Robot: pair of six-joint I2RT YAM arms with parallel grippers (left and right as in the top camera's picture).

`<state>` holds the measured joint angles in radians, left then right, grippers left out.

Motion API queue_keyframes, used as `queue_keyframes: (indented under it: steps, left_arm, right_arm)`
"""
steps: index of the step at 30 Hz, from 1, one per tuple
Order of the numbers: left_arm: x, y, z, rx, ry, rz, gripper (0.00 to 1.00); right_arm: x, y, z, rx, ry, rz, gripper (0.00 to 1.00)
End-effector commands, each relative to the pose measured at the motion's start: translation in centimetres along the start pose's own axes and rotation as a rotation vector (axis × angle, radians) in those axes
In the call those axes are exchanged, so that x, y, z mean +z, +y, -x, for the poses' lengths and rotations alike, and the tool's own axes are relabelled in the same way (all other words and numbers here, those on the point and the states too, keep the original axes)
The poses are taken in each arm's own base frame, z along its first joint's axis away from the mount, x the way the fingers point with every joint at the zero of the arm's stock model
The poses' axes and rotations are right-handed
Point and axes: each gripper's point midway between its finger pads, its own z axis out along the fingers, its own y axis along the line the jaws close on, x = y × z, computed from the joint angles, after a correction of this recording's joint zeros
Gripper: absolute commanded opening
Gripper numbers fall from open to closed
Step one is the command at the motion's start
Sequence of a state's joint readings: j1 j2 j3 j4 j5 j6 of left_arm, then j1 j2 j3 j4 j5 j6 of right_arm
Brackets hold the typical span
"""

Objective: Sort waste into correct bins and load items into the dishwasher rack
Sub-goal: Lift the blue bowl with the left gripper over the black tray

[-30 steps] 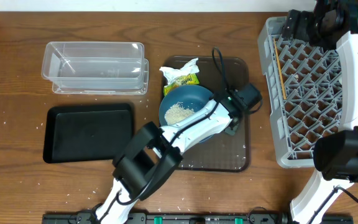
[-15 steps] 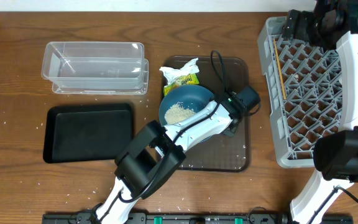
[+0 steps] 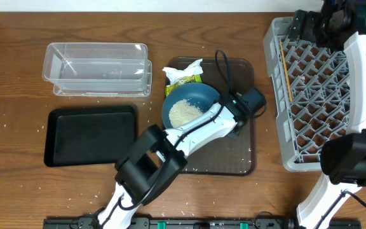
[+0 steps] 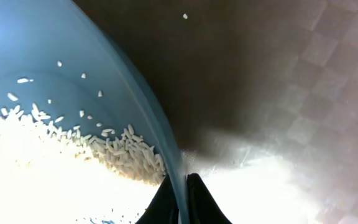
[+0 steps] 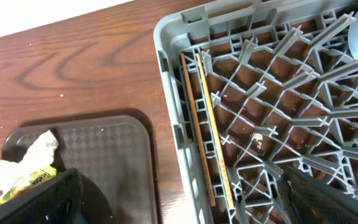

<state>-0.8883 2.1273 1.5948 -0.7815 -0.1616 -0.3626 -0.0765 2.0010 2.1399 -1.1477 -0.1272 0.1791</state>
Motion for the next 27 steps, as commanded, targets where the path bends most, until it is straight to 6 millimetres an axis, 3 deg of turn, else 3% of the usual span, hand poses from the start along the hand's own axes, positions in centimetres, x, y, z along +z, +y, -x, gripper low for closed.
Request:
queue_keyframes:
  steps: [1,8,18,22,27]
  left_arm:
    - [-1.9,-0.2,0.6,-0.012,-0.029,-0.034,0.06]
    - [-3.7,0.1,0.9,-0.027,-0.052,-0.045,0.06]
    - [-9.0,1.4,2.1,-0.084,-0.151,-0.081,0.06]
    - [-11.0,3.0,2.6,-0.119,-0.182,-0.087,0.06]
    - [-12.8,6.9,3.0,-0.226,-0.201,-0.076,0.06]
  right_arm:
    - [-1.4,0.6,0.4,0.003,-0.029,0.012,0.99]
    - [-1.4,0.6,0.4,0.002,-0.029,0.012,0.99]
    - [-1.4,0.6,0.4,0.003,-0.029,0.013,0.99]
    - [-1.4,0.6,0.4,0.003,-0.029,0.012,0.99]
    - [-1.4,0.6,0.4,0.003,-0.029,0.012,0.99]
